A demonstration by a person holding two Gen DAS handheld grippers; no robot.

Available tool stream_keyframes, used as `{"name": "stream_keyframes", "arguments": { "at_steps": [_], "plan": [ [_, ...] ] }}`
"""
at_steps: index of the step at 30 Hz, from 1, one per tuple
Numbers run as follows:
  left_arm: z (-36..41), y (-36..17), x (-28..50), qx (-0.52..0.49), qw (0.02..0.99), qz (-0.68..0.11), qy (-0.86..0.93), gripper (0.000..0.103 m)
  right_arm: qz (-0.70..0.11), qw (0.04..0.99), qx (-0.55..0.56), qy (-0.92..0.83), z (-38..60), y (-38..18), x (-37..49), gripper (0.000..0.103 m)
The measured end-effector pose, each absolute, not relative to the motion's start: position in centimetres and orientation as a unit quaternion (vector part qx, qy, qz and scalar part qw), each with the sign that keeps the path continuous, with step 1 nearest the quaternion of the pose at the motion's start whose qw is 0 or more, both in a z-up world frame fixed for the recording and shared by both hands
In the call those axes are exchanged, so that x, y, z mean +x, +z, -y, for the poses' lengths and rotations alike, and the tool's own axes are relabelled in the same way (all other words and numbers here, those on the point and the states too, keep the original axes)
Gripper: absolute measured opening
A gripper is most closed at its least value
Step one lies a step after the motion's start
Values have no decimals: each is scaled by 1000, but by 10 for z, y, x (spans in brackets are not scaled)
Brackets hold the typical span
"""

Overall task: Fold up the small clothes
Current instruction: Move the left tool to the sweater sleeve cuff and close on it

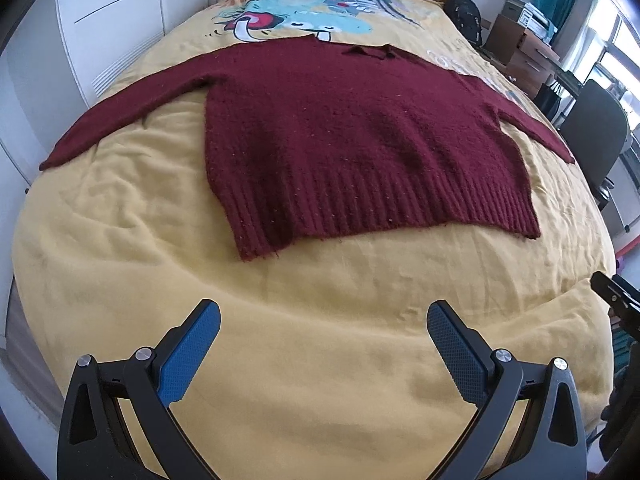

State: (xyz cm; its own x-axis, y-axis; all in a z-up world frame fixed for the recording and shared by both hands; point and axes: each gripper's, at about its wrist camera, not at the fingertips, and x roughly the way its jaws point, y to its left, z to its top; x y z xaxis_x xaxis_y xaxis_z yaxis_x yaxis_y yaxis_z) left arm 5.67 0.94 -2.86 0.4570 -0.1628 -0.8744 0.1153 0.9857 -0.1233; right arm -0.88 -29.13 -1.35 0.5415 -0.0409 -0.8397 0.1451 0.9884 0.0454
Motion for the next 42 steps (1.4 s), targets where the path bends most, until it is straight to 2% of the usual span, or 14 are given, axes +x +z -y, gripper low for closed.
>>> {"name": "stream_keyframes", "arguments": {
  "at_steps": [9, 18, 34, 42],
  "plan": [
    [-41, -32, 84, -57, 842, -533, -61, 102, -489, 869, 55, -61, 289, -15, 16, 103],
    [-137, -22, 150, -80, 858, -506, 41, 102, -494, 865, 56, -72, 287, -14, 51, 103],
    [-371, -56, 248, -297, 818, -453, 194, 102, -503, 855, 64, -105, 297, -14, 93, 103],
    [-436, -81, 254, -406, 784, -421, 209, 100, -507, 853, 51, -114, 297, -14, 96, 103]
  ]
}}
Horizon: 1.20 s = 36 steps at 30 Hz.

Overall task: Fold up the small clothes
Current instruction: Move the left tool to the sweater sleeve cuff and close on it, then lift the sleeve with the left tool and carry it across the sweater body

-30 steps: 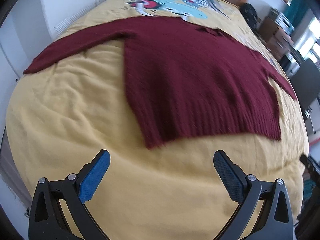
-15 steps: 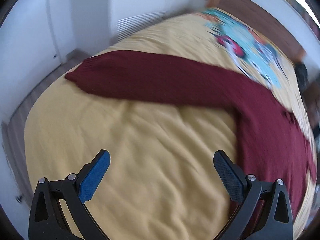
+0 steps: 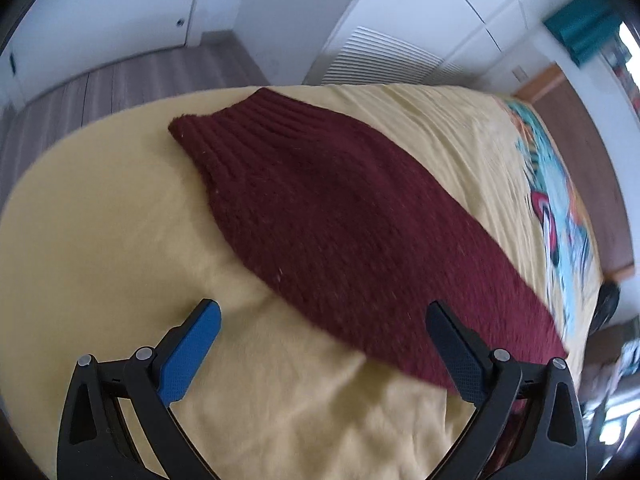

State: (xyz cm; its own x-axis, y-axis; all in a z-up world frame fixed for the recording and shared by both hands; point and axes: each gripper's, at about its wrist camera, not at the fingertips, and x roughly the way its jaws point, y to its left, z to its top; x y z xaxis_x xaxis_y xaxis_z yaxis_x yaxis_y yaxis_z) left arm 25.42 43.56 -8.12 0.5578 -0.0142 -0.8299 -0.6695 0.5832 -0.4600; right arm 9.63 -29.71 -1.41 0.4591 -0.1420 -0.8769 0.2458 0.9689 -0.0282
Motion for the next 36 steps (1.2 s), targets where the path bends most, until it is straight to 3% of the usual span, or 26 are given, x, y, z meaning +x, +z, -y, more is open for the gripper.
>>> {"name": "stream_keyframes", "arguments": {
  "at_steps": [2, 7, 11, 14, 18, 19, 36],
  "plan": [
    [-446, -85, 254, -420, 781, -414, 208, 95, -507, 852, 49, -116, 297, -14, 97, 103],
    [-467, -84, 260, -442, 776, -401, 204, 67, -510, 851, 50, -117, 298, -16, 98, 103],
    [-486, -84, 259, -475, 770, -378, 197, 62, -513, 849, 53, -113, 298, -21, 98, 103],
    [-497, -89, 252, -503, 763, -360, 184, 52, -514, 849, 52, -111, 299, -24, 98, 103],
    [-509, -94, 250, -532, 746, -360, 176, 17, -516, 847, 54, -115, 305, -28, 96, 103],
    [-509, -95, 251, -540, 740, -361, 175, 15, -516, 847, 55, -116, 307, -29, 96, 103],
    [-458, -6, 262, -533, 774, -330, 92, 11, -505, 852, 83, -109, 331, -40, 84, 103]
  ]
}}
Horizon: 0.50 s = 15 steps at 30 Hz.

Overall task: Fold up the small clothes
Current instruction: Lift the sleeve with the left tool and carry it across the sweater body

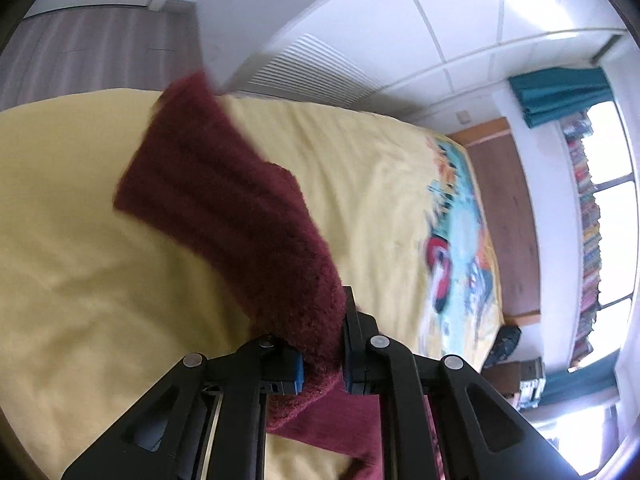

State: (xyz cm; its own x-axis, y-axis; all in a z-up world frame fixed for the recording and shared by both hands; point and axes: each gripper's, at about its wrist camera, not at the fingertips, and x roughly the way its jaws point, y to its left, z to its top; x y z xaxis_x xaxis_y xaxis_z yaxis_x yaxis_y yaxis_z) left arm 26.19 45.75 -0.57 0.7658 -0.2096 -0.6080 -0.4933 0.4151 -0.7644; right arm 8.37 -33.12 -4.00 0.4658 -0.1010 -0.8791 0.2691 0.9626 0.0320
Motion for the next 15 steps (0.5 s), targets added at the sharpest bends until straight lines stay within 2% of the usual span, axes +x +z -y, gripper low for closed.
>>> {"name": "stream_keyframes", "arguments": {
  "at_steps": [15],
  "plan": [
    [-303, 55, 326, -518, 787, -335, -20, 11, -495, 863, 55, -79, 365, -46, 79, 103]
  ]
}}
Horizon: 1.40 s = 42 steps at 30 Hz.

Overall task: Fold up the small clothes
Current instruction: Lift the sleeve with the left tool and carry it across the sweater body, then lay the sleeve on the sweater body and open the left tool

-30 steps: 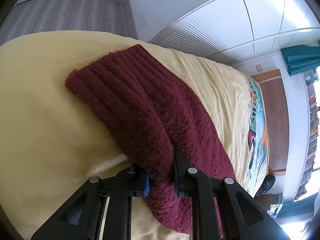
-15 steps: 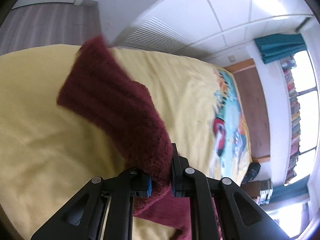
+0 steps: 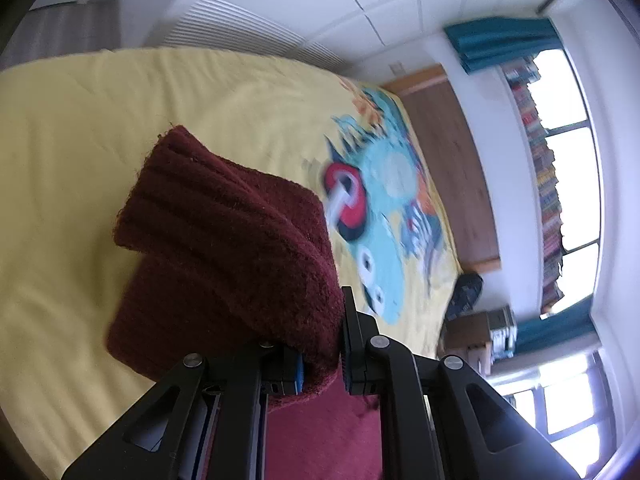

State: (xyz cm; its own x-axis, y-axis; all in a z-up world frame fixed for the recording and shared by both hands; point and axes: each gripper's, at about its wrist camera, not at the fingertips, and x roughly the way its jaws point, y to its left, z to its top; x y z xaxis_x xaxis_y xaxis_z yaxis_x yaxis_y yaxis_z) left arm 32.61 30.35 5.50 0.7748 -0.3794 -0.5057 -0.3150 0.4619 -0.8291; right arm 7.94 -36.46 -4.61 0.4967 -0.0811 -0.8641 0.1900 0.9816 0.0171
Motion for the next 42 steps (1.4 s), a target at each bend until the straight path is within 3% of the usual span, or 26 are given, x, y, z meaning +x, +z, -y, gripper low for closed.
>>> {"name": "stream_keyframes", "arguments": {
  "at_steps": [10, 19, 33, 42],
  "plan": [
    [-172, 68, 383, -468, 789, -387, -91, 11, -495, 863, 67, -84, 392, -52, 70, 103],
    [-59, 50, 379, -410, 782, -447, -142, 11, -496, 860, 84, -84, 402, -60, 67, 103],
    [33, -7, 355, -272, 781, -543, -143, 11, -500, 855, 109, -86, 411, -71, 65, 103],
    [1, -18, 329, -297, 771, -551, -121, 34, -502, 853, 114, -83, 413, -74, 66, 103]
  ]
}}
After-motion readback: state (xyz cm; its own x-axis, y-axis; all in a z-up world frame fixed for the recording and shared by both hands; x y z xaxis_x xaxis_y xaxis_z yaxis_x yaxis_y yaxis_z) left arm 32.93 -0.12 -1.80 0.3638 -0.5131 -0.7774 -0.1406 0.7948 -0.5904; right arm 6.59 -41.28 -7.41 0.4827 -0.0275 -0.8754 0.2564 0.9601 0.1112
